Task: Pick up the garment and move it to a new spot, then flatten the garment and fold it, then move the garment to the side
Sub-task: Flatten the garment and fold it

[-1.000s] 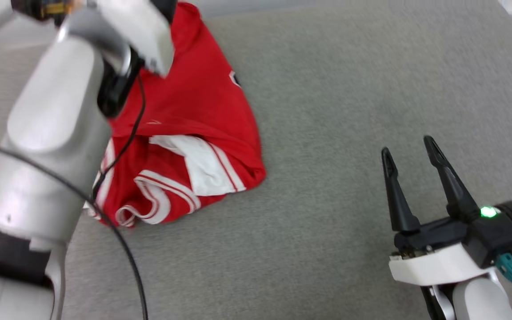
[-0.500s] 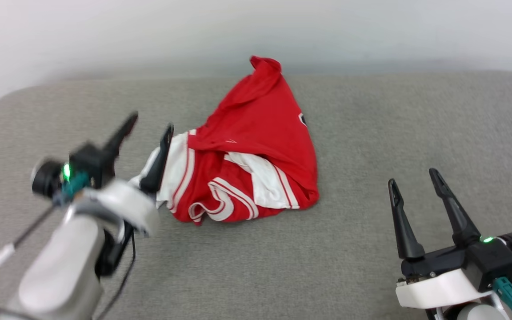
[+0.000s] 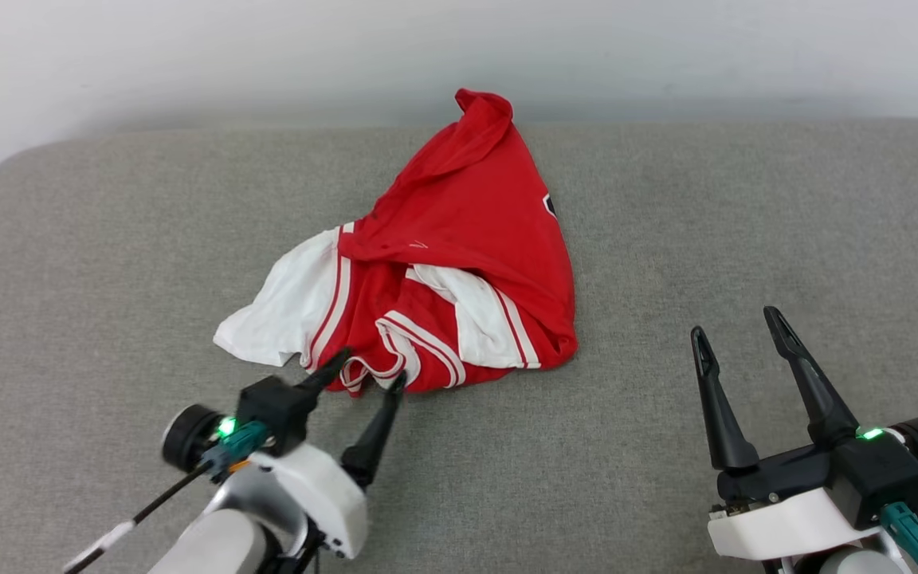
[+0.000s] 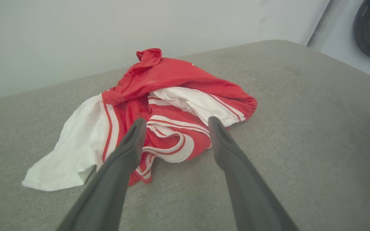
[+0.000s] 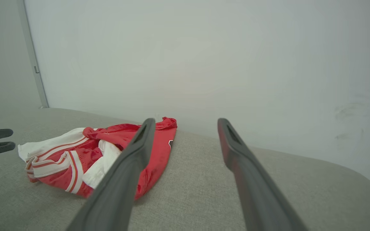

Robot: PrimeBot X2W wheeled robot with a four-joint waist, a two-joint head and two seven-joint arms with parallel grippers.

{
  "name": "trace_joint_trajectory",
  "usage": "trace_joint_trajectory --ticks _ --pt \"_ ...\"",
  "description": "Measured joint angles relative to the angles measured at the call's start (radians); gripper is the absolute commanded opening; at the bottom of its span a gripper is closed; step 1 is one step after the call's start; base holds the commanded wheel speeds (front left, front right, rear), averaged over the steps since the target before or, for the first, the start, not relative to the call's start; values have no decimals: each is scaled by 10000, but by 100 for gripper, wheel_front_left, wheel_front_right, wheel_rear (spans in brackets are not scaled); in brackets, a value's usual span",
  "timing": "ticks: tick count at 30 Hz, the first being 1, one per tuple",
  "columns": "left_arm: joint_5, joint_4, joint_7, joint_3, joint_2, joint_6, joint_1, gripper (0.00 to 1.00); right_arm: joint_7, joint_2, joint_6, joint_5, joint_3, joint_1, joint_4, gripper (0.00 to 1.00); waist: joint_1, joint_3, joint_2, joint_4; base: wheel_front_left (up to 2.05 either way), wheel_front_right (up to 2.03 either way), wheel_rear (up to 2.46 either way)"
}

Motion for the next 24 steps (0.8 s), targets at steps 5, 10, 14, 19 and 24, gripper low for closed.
trace_joint_trajectory --ticks 5,10,14,19,24 --pt "-109 -69 1536 -535 -376 -207 -903 100 0 -59 0 -4 46 -141 -31 100 1 483 0 -153 0 0 0" --pt "418 593 3012 -1235 -593 -464 -2339 100 0 -71 0 -31 107 -333 -63 100 1 1009 0 -357 0 0 0" --pt "493 1254 3799 -1603 -961 -752 -3132 100 2 -59 0 -29 138 -547 -92 100 2 1397 0 -604 0 0 0" --pt "585 2215 4585 -1831 -1058 -830 -3794 100 2 -21 0 -27 151 -611 -79 100 1 1793 0 -960 0 0 0" --pt "527 2706 4895 -1981 -1051 -1011 -4149 0 2 23 0 -4 171 -755 -42 100 2 2044 0 -1277 0 0 0"
